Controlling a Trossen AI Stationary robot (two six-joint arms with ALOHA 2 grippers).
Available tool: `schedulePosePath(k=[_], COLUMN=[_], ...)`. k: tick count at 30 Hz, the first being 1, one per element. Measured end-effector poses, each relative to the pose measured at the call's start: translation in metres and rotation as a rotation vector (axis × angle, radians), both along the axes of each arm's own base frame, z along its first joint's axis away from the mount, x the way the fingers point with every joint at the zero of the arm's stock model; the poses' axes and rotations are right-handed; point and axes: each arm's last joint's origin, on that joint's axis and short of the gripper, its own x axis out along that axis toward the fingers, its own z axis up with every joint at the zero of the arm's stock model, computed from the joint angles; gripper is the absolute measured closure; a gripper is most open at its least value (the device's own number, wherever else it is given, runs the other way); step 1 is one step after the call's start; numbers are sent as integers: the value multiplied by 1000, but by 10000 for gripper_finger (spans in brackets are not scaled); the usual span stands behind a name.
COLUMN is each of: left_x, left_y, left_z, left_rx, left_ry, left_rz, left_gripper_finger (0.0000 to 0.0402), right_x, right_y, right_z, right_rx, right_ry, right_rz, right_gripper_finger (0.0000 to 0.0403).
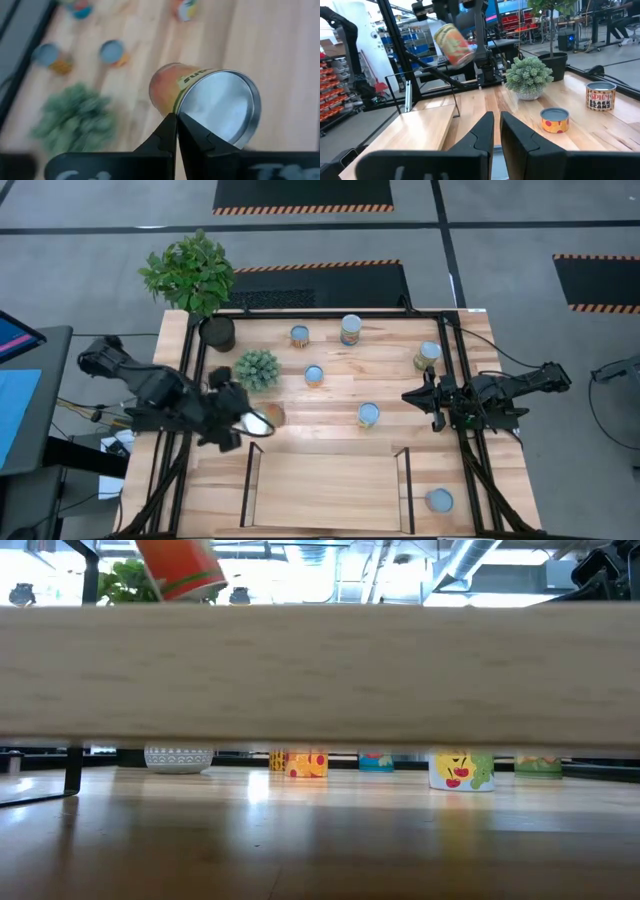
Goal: Pick and place cans onto a shelf
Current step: Put the canned green beans on the shelf
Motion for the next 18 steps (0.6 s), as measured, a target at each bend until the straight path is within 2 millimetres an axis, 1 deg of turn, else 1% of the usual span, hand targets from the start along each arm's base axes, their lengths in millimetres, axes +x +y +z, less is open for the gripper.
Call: schedulePosePath(k=[3, 6, 10, 16, 18], left_x=[20, 36, 52, 76, 81], left_y=[-8, -17, -28, -45, -48], left_z=[-9, -24, -43, -65, -72], left_rx=[-28, -44, -88, -165, -180], left_ry=[15, 78, 167, 209, 233], left_rz=[-44, -66, -86, -149, -160], left_gripper_finger=[401, 401, 401, 401, 401], right_x=[0, 0, 0, 0, 0], right_y=[0, 0, 0, 0, 0], right_z=[0, 0, 0, 0, 0], right_rx=[1, 1, 1, 2, 2], right_ry=[0, 0, 0, -1, 0], right_rz=[0, 0, 0, 0, 0], right_gripper_finger=[344, 344, 344, 344, 344])
